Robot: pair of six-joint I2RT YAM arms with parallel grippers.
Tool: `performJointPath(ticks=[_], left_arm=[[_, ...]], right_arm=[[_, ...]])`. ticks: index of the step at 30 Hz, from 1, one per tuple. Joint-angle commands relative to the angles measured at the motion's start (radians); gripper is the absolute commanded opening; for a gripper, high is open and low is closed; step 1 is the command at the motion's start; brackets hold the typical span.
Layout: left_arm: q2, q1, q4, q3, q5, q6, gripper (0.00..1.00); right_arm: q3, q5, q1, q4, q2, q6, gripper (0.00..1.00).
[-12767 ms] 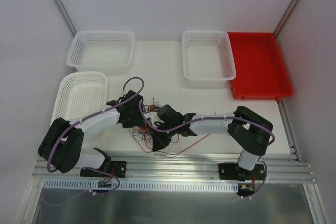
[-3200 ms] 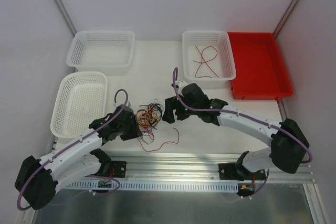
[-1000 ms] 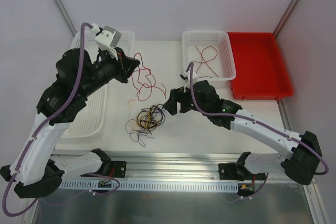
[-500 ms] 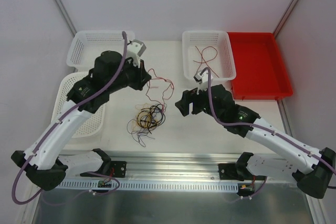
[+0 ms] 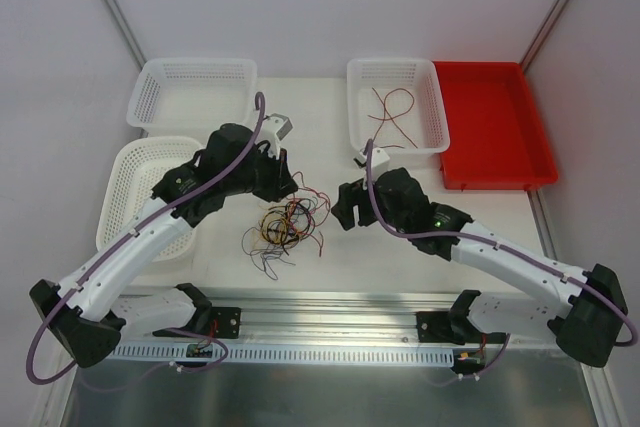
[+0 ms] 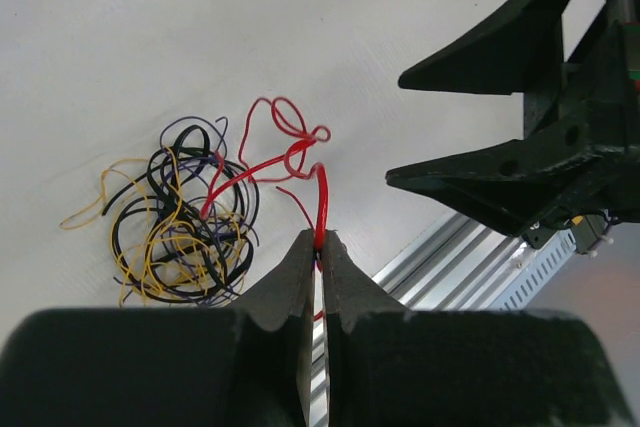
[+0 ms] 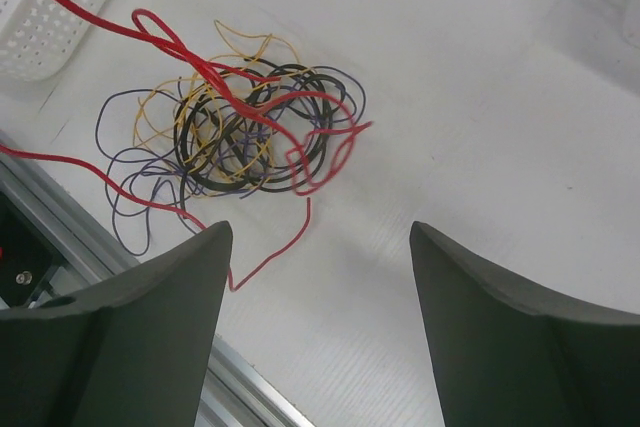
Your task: Untangle the cables
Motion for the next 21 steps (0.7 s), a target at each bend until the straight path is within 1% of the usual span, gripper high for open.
performJointPath(ticks=[1, 6, 7, 8, 10, 11, 14, 16, 19, 21], left_arm=[[-0.057, -0.007, 0.052, -0.011, 0.032, -0.033, 0.00], [-0.063, -0.008, 0.051, -0.007, 0.056, -0.034, 0.00], [-0.062, -0.008, 0.052, -0.005, 0.061, -0.032, 0.00], [-0.063, -0.008, 0.052, -0.004, 0.065, -0.030, 0.00], [-0.065, -0.008, 0.052, 0.003, 0.069, -0.029, 0.00], [-0.065, -0.008, 0.054, 0.004, 0.070, -0.029, 0.00], [-0.070, -0.008, 0.052, 0.009, 0.079, -0.027, 0.00], [-0.070, -0.010, 0.052, 0.015, 0.090, -0.029, 0.00], [-0.071, -0.011, 0.052, 0.018, 0.095, -0.029, 0.00], [-0.071, -0.011, 0.052, 0.019, 0.101, -0.029, 0.00]], right_arm=[[0.014, -0.074, 0.003, 0.140, 0.027, 0.014, 0.75], [0.031, -0.109, 0.003, 0.192, 0.076, 0.002, 0.78], [0.037, -0.144, 0.003, 0.199, 0.081, -0.004, 0.79], [0.052, -0.141, 0.003, 0.197, 0.087, -0.011, 0.81], [0.064, -0.126, 0.003, 0.192, 0.104, -0.032, 0.82], [0.073, -0.091, 0.003, 0.194, 0.108, -0.040, 0.83], [0.098, -0.083, 0.003, 0.196, 0.141, -0.076, 0.84], [0.115, -0.109, 0.000, 0.202, 0.176, -0.084, 0.83], [0.130, -0.198, 0.000, 0.231, 0.208, -0.081, 0.82], [0.133, -0.221, -0.001, 0.251, 0.219, -0.075, 0.81]])
